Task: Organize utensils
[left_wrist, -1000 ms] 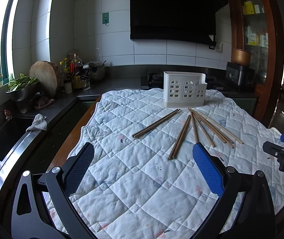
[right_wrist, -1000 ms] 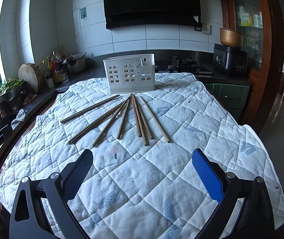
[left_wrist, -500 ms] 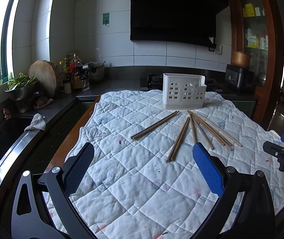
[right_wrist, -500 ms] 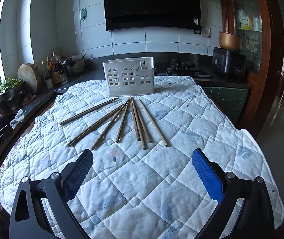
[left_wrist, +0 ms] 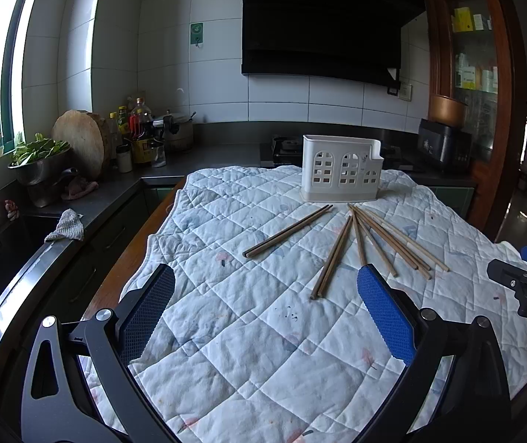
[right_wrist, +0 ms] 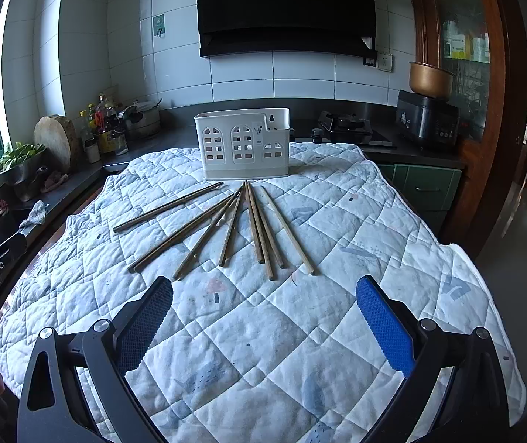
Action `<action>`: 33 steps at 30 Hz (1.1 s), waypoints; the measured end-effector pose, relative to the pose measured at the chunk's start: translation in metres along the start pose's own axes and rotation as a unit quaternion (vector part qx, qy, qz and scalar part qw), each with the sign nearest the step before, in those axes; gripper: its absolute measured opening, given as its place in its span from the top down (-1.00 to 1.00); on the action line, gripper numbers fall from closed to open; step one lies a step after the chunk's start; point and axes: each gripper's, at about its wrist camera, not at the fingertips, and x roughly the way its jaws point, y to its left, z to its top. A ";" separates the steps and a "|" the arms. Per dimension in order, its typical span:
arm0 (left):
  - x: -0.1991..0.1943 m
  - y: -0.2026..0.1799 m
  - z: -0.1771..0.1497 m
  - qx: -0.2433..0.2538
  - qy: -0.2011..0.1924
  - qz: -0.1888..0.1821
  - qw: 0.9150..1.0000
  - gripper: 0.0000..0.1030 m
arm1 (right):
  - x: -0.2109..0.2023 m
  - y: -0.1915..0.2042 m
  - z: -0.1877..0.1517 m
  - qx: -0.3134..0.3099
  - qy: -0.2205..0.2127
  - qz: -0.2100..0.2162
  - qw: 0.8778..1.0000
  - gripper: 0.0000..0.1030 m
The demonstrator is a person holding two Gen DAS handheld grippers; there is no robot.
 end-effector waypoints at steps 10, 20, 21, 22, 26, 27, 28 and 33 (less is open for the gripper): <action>0.003 0.002 -0.001 0.001 0.002 0.000 1.000 -0.91 | 0.000 0.000 0.000 0.000 -0.001 0.000 1.000 -0.87; 0.002 0.002 -0.001 0.000 0.001 0.001 1.000 -0.91 | -0.001 0.002 -0.001 0.000 -0.001 0.000 1.000 -0.87; 0.002 0.002 -0.001 0.000 0.001 0.001 1.000 -0.91 | -0.001 0.002 -0.001 -0.001 -0.002 0.000 1.000 -0.87; 0.002 0.002 -0.001 0.000 0.001 0.001 1.000 -0.91 | -0.001 0.002 -0.001 -0.001 -0.001 0.000 1.000 -0.87; 0.002 0.003 -0.001 0.000 0.001 0.001 1.000 -0.91 | -0.001 0.002 -0.001 -0.001 -0.002 0.000 1.000 -0.87; 0.002 0.002 -0.001 0.000 0.001 0.001 1.000 -0.91 | -0.001 0.002 -0.001 -0.001 -0.001 0.001 1.000 -0.87; 0.002 0.003 -0.001 0.000 0.001 0.001 1.000 -0.91 | -0.001 0.002 -0.001 -0.001 -0.002 0.001 1.000 -0.87; 0.002 0.002 -0.001 -0.001 0.001 0.001 1.000 -0.91 | -0.001 0.002 -0.001 -0.001 -0.002 0.000 1.000 -0.87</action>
